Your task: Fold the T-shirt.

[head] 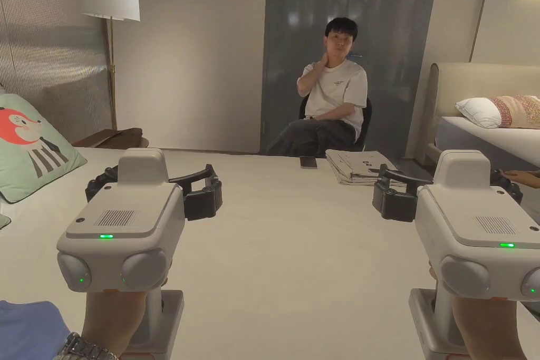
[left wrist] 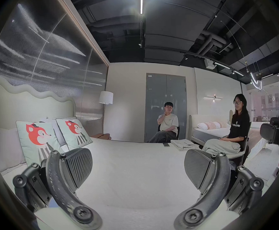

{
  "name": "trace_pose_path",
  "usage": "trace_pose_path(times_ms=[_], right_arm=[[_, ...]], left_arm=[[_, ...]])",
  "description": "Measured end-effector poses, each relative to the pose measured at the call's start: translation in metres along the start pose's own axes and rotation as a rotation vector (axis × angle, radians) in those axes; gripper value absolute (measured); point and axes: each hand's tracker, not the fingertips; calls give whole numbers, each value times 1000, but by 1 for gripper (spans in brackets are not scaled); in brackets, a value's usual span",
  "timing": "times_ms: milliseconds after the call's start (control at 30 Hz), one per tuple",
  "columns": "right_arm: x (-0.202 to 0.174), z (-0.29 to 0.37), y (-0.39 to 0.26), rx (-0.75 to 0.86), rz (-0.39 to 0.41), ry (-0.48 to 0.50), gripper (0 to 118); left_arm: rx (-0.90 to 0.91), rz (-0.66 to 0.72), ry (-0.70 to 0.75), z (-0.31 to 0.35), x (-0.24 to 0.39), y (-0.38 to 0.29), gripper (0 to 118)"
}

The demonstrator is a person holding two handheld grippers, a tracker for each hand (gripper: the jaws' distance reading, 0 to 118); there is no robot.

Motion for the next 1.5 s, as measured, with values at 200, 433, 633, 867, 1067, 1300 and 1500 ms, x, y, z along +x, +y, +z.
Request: trace_pose_path(times_ms=[200,433,633,867,1067,1300,1500], right_arm=[[1,0,2,4,-4,-4,118],[2,0,1,5,-1,-4,118],[3,1,0,5,-4,-8,118],[4,1,0,2,-5,-11,118],[6,2,0,3,-9,-15,118],[6,3,0,3,-10,-15,118],[5,3,0,6,-5,-16,118]], left_arm=[[1,5,-1,0,0,1,111],[-1,7,1,0,1,0,111],[-4,-1,-2,1,3,-1,111],[3,3,-1,1,4,0,111],[2,1,-1,2,5,0,111],[-8,4,1,1,5,-2,111],[-8,4,4,2,5,-2,111]])
